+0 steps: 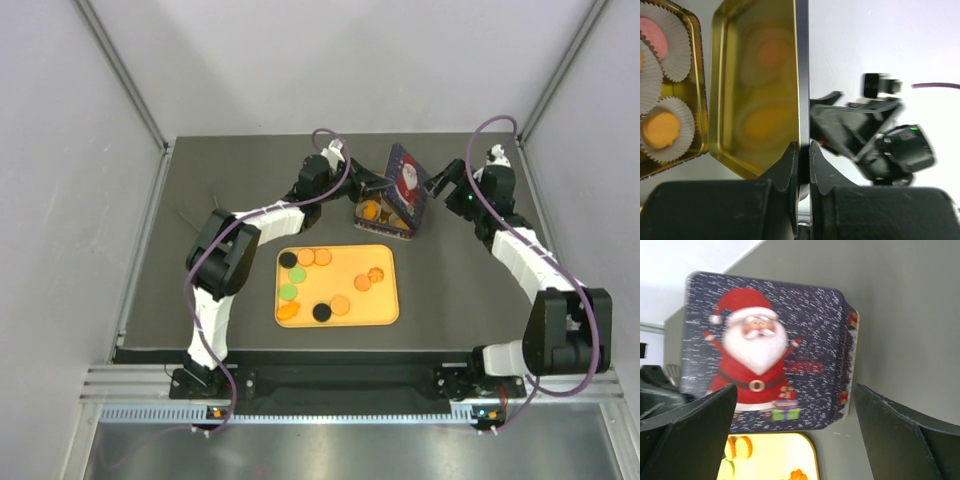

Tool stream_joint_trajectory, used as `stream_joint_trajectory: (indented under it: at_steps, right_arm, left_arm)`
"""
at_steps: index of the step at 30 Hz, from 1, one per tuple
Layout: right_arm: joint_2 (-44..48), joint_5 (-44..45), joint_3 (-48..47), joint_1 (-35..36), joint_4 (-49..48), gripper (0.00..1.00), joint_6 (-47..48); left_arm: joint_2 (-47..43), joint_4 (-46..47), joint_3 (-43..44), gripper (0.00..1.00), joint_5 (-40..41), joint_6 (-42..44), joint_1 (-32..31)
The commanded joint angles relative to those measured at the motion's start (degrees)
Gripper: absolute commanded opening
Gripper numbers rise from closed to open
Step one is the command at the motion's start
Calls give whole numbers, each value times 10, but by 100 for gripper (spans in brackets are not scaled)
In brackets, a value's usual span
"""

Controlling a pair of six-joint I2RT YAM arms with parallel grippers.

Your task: Pack the cookies

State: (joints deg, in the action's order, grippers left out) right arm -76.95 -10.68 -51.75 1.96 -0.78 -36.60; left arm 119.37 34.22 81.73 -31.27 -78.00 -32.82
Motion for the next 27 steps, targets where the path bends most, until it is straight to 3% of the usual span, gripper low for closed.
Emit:
stream_joint_trajectory:
  at_steps: [1, 27]
  right_arm:
    - [-27, -7, 11, -9, -66, 100, -12]
    - [-180, -79, 52, -15, -283, 100, -87]
  left_arm:
    - [3, 154, -10, 0, -28, -78, 10]
    - [87, 274, -21, 0, -41, -166, 25]
